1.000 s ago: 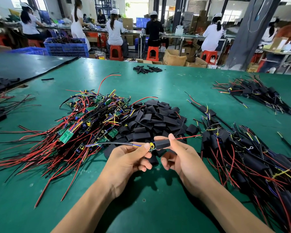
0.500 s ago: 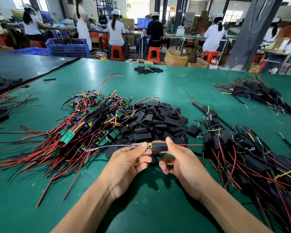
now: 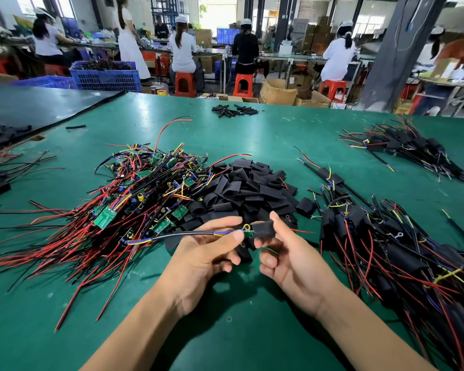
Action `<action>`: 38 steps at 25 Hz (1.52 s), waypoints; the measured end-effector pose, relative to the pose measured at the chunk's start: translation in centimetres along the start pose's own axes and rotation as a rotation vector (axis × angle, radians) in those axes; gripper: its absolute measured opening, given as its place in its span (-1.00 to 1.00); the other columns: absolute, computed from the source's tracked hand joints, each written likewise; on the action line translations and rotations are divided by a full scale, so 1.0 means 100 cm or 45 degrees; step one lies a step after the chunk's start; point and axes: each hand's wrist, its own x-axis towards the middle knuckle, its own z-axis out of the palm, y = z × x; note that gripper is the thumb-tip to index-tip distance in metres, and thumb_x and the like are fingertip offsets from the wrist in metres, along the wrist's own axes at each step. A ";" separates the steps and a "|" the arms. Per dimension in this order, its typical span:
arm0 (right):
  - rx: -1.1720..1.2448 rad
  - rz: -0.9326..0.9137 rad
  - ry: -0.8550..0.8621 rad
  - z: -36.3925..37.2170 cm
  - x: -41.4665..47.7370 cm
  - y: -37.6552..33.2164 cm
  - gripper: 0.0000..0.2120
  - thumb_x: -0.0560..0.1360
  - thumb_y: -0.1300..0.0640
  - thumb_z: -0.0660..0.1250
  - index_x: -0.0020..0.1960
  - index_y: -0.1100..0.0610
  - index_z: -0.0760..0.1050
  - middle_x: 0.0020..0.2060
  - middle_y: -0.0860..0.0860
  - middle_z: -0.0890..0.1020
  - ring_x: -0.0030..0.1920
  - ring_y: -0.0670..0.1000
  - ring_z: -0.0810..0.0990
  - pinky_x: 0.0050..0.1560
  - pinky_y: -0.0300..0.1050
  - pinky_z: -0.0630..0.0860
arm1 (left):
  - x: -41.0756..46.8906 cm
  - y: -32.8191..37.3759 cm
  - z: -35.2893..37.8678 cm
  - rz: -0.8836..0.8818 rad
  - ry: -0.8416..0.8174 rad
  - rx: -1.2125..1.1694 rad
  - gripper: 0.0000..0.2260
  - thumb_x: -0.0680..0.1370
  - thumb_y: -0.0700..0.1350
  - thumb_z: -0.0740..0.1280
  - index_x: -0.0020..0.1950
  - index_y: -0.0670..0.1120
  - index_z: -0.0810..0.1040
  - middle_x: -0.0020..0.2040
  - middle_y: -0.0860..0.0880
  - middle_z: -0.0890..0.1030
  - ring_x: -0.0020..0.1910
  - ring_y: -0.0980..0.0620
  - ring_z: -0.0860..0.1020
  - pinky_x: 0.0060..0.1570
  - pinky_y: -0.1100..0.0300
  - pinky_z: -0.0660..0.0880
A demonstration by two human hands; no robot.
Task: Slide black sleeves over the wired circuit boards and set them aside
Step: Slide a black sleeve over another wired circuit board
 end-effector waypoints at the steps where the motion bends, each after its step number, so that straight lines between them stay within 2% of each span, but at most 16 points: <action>1: 0.016 0.006 -0.001 0.000 0.000 0.000 -0.67 0.37 -0.18 0.38 -0.16 0.10 0.63 -0.34 0.03 0.55 -0.53 -0.08 0.28 -0.43 -0.24 0.27 | 0.000 0.000 0.001 0.044 0.015 0.012 -0.79 0.36 -0.11 0.55 -0.01 -0.05 0.73 -0.26 -0.06 0.60 -0.42 0.04 0.50 -0.40 0.25 0.40; 3: 0.042 -0.018 0.005 0.001 0.000 0.002 -0.66 0.40 -0.18 0.37 -0.20 0.11 0.60 -0.36 0.03 0.54 -0.55 -0.08 0.26 -0.47 -0.24 0.25 | -0.002 0.000 0.004 0.125 0.038 0.076 -0.87 0.39 -0.06 0.54 -0.11 -0.05 0.72 -0.27 -0.06 0.61 -0.44 0.02 0.50 -0.40 0.24 0.40; 5: 0.017 -0.086 0.028 0.001 0.000 0.003 -0.64 0.42 -0.20 0.36 -0.28 0.09 0.63 -0.38 0.04 0.54 -0.56 -0.08 0.26 -0.48 -0.24 0.24 | -0.004 -0.001 0.007 0.201 0.092 0.170 -0.85 0.43 -0.03 0.54 -0.20 -0.08 0.67 -0.28 -0.08 0.63 -0.47 -0.01 0.49 -0.41 0.25 0.38; 7: -0.030 -0.171 0.042 0.003 0.002 0.006 -0.62 0.42 -0.23 0.34 -0.32 0.07 0.65 -0.40 0.04 0.53 -0.57 -0.09 0.27 -0.49 -0.26 0.25 | -0.004 -0.003 0.010 0.262 0.175 0.257 -0.83 0.49 -0.06 0.46 -0.24 -0.12 0.62 -0.30 -0.10 0.63 -0.50 -0.03 0.48 -0.45 0.27 0.36; 11: -0.126 -0.309 0.046 0.002 0.004 0.011 -0.59 0.39 -0.28 0.35 -0.28 0.07 0.65 -0.40 0.02 0.54 -0.57 -0.08 0.29 -0.51 -0.28 0.27 | -0.002 -0.007 0.011 0.296 0.284 0.324 -0.79 0.54 -0.10 0.42 -0.28 -0.11 0.58 -0.37 -0.10 0.59 -0.54 -0.05 0.46 -0.51 0.24 0.33; 13: -0.201 -0.361 0.013 0.000 0.004 0.012 -0.59 0.42 -0.29 0.42 -0.20 0.08 0.67 -0.36 0.02 0.57 -0.54 -0.07 0.32 -0.48 -0.28 0.29 | -0.001 -0.007 0.011 0.305 0.313 0.336 -0.78 0.55 -0.09 0.42 -0.28 -0.11 0.56 -0.39 -0.08 0.57 -0.55 -0.05 0.45 -0.52 0.23 0.33; 16: -0.223 -0.399 -0.039 -0.003 0.004 0.011 -0.70 0.41 -0.15 0.47 -0.11 0.09 0.69 -0.30 0.05 0.64 -0.53 -0.06 0.36 -0.45 -0.28 0.33 | 0.000 -0.008 0.009 0.316 0.334 0.339 -0.78 0.55 -0.11 0.42 -0.27 -0.13 0.53 -0.40 -0.07 0.55 -0.56 -0.05 0.45 -0.54 0.23 0.33; 20: -0.240 -0.387 -0.086 -0.005 0.003 0.010 -0.85 0.46 -0.01 0.45 -0.12 0.07 0.70 -0.28 0.08 0.68 -0.53 -0.06 0.38 -0.44 -0.29 0.35 | 0.001 -0.008 0.007 0.321 0.335 0.325 -0.76 0.54 -0.14 0.43 -0.30 -0.11 0.49 -0.43 -0.07 0.52 -0.56 -0.05 0.45 -0.53 0.23 0.32; 24: -0.257 -0.318 -0.099 -0.003 0.002 0.013 -0.83 0.49 0.02 0.35 -0.15 0.06 0.68 -0.23 0.14 0.71 -0.54 -0.07 0.39 -0.43 -0.28 0.38 | 0.002 -0.009 0.005 0.344 0.336 0.332 -0.72 0.52 -0.17 0.41 -0.37 -0.02 0.48 -0.47 -0.06 0.49 -0.56 -0.06 0.45 -0.53 0.23 0.32; 26: -0.274 -0.305 -0.084 -0.003 0.002 0.013 -0.80 0.55 0.06 0.32 -0.16 0.09 0.65 -0.24 0.15 0.71 -0.54 -0.06 0.39 -0.43 -0.28 0.38 | 0.003 -0.009 0.006 0.343 0.316 0.342 -0.77 0.52 -0.16 0.42 -0.33 -0.02 0.52 -0.44 -0.06 0.51 -0.54 -0.06 0.47 -0.52 0.21 0.34; 28: -0.324 -0.301 -0.076 -0.004 0.002 0.013 -0.74 0.63 0.10 0.26 -0.17 0.09 0.64 -0.26 0.13 0.69 -0.53 -0.06 0.39 -0.43 -0.28 0.37 | 0.003 -0.007 0.006 0.337 0.278 0.328 -0.89 0.52 -0.19 0.41 -0.18 0.00 0.60 -0.36 -0.06 0.57 -0.53 -0.08 0.51 -0.53 0.20 0.38; 30: -0.383 -0.300 -0.064 -0.005 0.002 0.013 -0.71 0.66 0.13 0.22 -0.17 0.10 0.61 -0.29 0.10 0.67 -0.53 -0.06 0.40 -0.43 -0.28 0.36 | 0.003 -0.006 0.004 0.315 0.225 0.315 -0.82 0.54 -0.27 0.38 -0.07 0.02 0.65 -0.32 -0.09 0.61 -0.52 -0.09 0.54 -0.53 0.21 0.42; 33: -0.538 -0.305 -0.042 -0.007 0.002 0.013 -0.79 0.68 0.14 0.20 -0.04 0.21 0.52 -0.34 0.06 0.66 -0.51 -0.07 0.42 -0.42 -0.28 0.38 | 0.003 -0.008 0.002 0.255 0.189 0.353 -0.81 0.52 -0.34 0.37 -0.11 -0.07 0.68 -0.37 -0.14 0.60 -0.50 -0.08 0.55 -0.53 0.20 0.43; 38: -0.591 -0.297 -0.026 -0.009 0.003 0.014 -0.78 0.68 0.15 0.20 0.05 0.30 0.52 -0.34 0.05 0.67 -0.50 -0.09 0.44 -0.41 -0.30 0.38 | 0.004 -0.008 0.000 0.181 0.161 0.294 -0.90 0.46 -0.36 0.45 -0.09 -0.20 0.64 -0.34 -0.17 0.60 -0.49 -0.07 0.53 -0.52 0.20 0.43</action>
